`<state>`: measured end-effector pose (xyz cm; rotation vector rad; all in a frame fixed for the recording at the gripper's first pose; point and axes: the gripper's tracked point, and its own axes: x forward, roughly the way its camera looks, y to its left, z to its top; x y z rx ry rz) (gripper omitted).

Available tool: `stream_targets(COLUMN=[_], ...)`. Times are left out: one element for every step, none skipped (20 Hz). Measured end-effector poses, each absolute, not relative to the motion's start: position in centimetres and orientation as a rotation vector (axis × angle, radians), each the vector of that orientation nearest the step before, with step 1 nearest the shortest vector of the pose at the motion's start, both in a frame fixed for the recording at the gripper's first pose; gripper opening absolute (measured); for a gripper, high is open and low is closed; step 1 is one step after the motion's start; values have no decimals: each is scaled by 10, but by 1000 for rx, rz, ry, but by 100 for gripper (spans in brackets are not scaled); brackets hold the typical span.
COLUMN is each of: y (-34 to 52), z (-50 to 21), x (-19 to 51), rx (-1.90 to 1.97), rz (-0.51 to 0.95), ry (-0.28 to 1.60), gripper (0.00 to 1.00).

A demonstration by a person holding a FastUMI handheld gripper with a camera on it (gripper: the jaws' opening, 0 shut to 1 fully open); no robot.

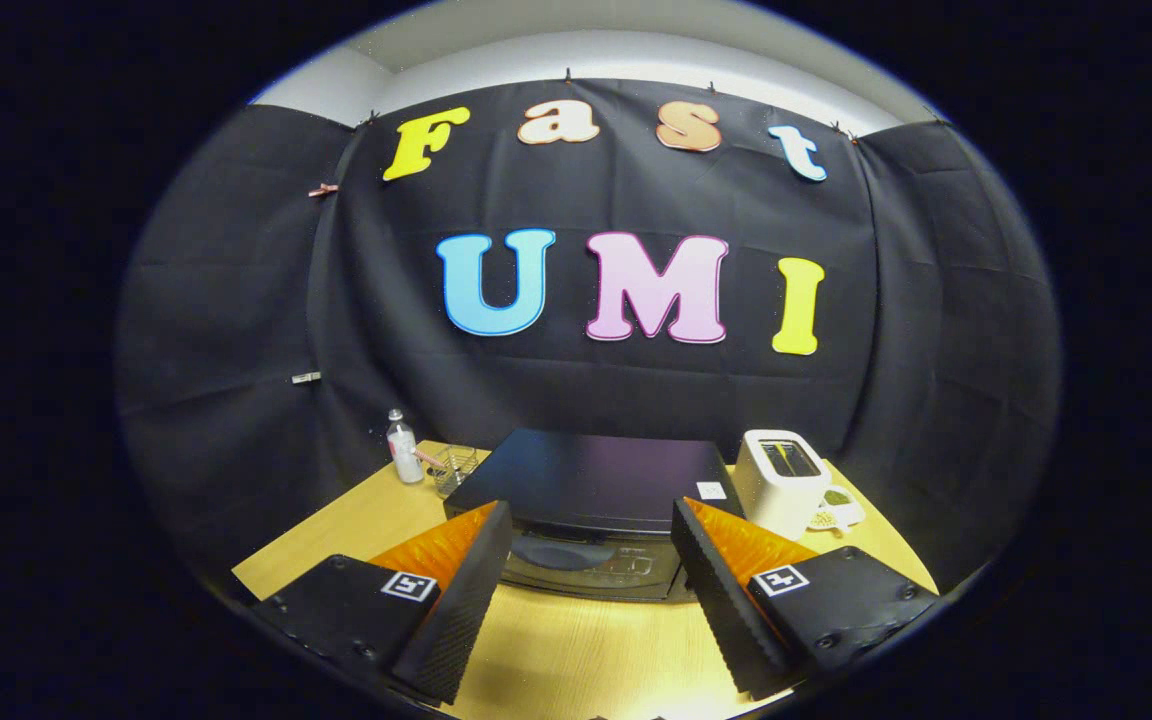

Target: Open the toaster oven, put the food inside, and close the toaster oven door.

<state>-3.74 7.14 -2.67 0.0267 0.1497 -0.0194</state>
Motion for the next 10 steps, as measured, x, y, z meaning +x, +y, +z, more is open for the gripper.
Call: stream_targets(y=[67,67,65,61,58,57,56,56,55,54], z=[-24,-24,-23,-23,-24,-26,-27,-28,-27,-25], x=[-43,-48,-55,-60,-64,-67,-68,-67,-64,-64], rx=[50,69,80,84,84,87,90,92,94,93], rz=[-32,-31,-37,-50,-59,-67,-70,-72,-73,-74], ry=[141,133,128,129,131,135,139,143,147,147], gripper=[98,98,98,98,98,98,98,98,98,98])
